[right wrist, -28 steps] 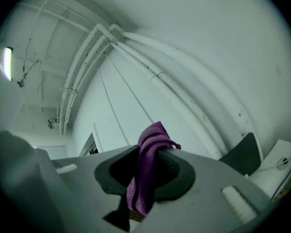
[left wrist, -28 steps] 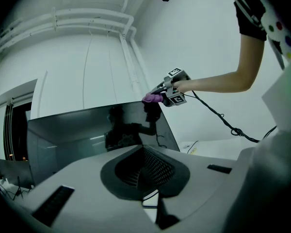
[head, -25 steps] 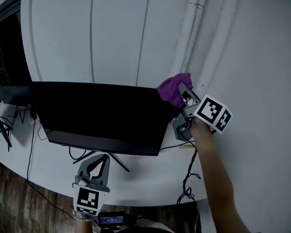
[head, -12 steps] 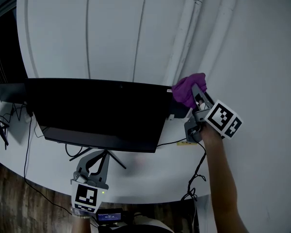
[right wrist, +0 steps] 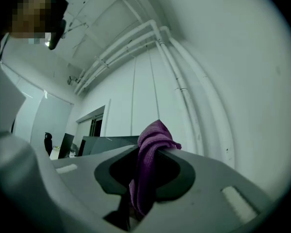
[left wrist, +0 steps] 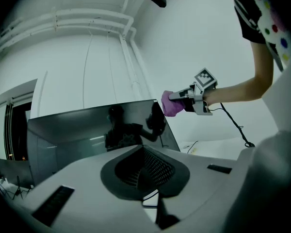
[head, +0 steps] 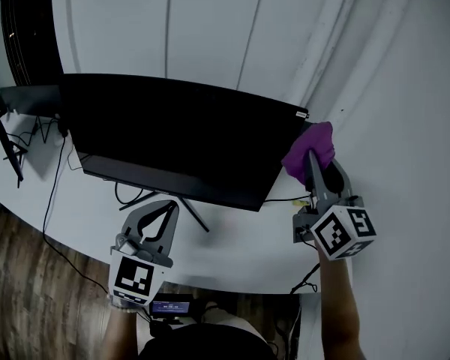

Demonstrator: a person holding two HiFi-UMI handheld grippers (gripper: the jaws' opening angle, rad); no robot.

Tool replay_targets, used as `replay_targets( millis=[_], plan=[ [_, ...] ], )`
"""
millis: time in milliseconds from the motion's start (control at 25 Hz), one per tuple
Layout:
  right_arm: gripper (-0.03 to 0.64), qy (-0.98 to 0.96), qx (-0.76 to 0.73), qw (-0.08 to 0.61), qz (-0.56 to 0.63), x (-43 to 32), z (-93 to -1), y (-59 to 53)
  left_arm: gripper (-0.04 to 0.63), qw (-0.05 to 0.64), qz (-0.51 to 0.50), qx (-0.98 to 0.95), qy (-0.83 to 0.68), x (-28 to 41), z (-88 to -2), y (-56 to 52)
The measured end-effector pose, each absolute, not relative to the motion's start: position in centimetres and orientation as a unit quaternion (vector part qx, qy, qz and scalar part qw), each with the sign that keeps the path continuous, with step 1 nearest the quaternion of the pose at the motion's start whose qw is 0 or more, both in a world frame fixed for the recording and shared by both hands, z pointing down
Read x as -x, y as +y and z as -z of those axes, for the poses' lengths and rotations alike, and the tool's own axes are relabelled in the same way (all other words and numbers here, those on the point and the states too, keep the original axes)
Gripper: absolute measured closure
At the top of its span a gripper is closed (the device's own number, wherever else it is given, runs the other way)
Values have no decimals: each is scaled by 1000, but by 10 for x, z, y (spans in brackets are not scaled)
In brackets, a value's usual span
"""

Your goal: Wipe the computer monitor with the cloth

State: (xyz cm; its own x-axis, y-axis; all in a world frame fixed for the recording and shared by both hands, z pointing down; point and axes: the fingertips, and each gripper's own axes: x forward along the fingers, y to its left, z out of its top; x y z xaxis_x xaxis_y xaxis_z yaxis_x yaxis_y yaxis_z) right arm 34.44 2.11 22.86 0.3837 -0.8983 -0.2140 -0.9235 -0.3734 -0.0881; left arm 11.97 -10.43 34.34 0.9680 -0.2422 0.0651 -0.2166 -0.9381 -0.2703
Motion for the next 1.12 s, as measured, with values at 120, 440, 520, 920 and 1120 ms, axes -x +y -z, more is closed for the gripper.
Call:
replay_targets(
  millis=[120, 440, 520, 920, 1120],
  plan=[
    [532, 574, 812, 74, -77, -311, -248, 11, 589, 130, 40, 983, 122, -113, -338, -106],
    [532, 624, 775, 16, -94, -244, -292, -15, 589, 133, 34, 980, 143, -92, -333, -108],
    [532, 633, 769, 5, -95, -232, -301, -21, 589, 143, 37, 978, 145, -87, -334, -108],
    [532, 658, 750, -12, -62, -202, -341, -32, 589, 137, 58, 975, 166, -62, -350, -112],
    [532, 662, 746, -31, -70, -191, -348, -37, 589, 132, 59, 975, 167, -58, -355, -113]
  ],
)
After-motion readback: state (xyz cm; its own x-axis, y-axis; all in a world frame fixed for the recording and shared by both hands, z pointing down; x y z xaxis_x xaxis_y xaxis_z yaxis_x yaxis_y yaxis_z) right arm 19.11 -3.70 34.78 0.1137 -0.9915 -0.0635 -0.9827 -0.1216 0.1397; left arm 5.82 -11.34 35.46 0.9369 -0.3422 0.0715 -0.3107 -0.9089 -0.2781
